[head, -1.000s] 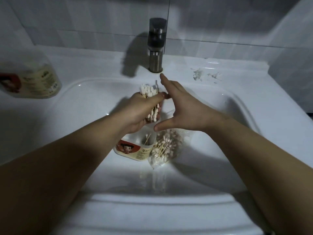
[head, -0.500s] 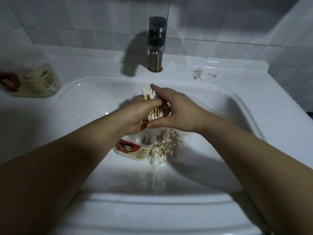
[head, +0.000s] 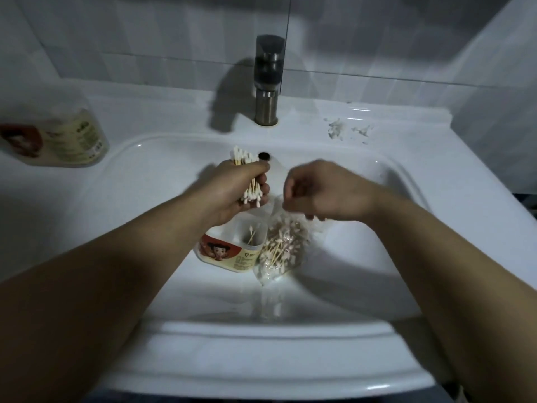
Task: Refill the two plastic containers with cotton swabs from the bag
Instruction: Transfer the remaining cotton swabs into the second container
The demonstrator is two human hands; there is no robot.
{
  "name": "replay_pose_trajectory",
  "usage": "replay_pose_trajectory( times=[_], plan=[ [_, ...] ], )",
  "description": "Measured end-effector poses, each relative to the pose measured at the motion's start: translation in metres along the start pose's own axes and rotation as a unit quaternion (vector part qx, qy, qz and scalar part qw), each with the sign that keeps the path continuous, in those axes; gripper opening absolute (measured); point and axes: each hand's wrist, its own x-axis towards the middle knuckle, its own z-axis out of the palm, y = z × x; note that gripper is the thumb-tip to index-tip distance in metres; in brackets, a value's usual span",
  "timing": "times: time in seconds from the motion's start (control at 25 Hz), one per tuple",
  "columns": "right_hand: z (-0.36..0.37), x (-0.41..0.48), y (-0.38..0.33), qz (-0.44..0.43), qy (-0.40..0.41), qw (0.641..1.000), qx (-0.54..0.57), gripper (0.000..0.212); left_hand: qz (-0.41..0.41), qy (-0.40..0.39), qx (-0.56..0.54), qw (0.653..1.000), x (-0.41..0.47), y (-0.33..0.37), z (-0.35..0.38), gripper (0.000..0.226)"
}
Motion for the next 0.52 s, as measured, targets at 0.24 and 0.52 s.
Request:
replay_pose_trajectory(
  times=[0.24,0.52],
  plan=[
    [0.028,0.0,0.007,0.082,-0.22,0.951,-0.202,0.017,-0.007,-0.012,0.025,1.0,-0.005,-0.002,-0.001,0.011],
    [0.041,0.001,0.009,0.08,-0.234,0.919,-0.307,0.011,0.001,-0.03,-0.009,0.999,-0.011,-0.001,-0.001,0.012]
  ],
)
